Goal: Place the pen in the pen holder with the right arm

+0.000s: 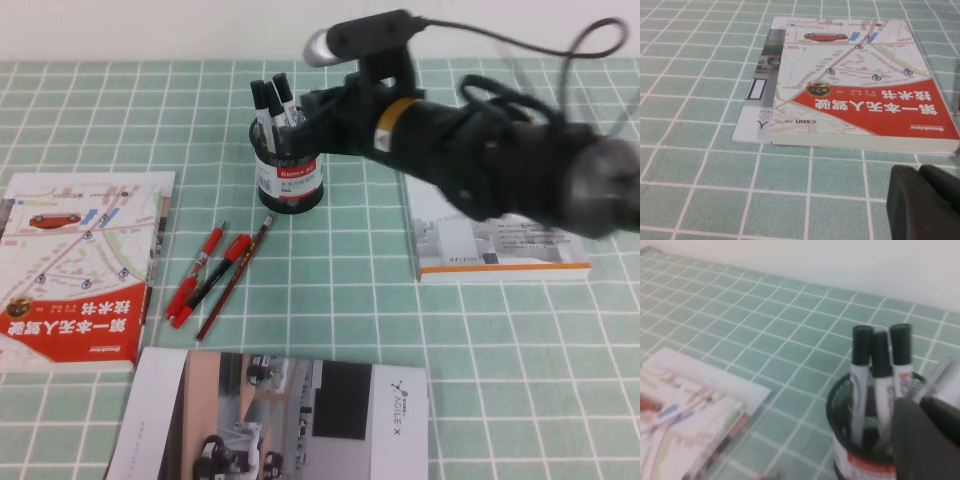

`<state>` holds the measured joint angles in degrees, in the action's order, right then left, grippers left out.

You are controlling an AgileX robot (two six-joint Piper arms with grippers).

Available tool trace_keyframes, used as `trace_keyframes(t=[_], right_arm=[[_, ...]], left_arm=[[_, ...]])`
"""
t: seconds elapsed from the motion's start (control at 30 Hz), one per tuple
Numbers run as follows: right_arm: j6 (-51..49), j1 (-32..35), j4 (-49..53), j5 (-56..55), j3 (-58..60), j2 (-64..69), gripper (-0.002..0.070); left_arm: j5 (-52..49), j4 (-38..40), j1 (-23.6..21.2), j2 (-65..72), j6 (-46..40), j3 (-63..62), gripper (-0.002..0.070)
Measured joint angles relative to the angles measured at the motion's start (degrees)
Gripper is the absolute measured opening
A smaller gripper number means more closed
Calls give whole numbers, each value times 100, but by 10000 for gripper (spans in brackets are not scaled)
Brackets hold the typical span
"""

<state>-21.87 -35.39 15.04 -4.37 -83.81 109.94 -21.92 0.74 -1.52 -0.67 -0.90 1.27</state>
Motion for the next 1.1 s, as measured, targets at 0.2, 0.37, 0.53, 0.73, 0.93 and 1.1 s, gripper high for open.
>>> trace_keyframes(t=[0.2, 0.37, 0.53, 0.73, 0.93, 1.1], right_arm=[[-76, 0, 258, 345, 1444, -1643, -16], [-76, 0, 299, 1165, 2387, -3000, -18], [-76, 0, 307, 1847, 3187, -4257, -19], [-76, 0, 90, 2741, 3912, -5315, -19], [-76, 0, 15, 3726, 4174, -5748, -19], [-76, 0, 122, 4153, 4174, -5763, -19]], left_arm=[[0, 0, 0, 0, 0, 0, -4], [0, 0, 0, 0, 0, 0, -4], [0, 0, 0, 0, 0, 0, -4], [0, 0, 0, 0, 0, 0, -4], [0, 0, 0, 0, 0, 0, -4], [0, 0, 0, 0, 0, 0, -4]])
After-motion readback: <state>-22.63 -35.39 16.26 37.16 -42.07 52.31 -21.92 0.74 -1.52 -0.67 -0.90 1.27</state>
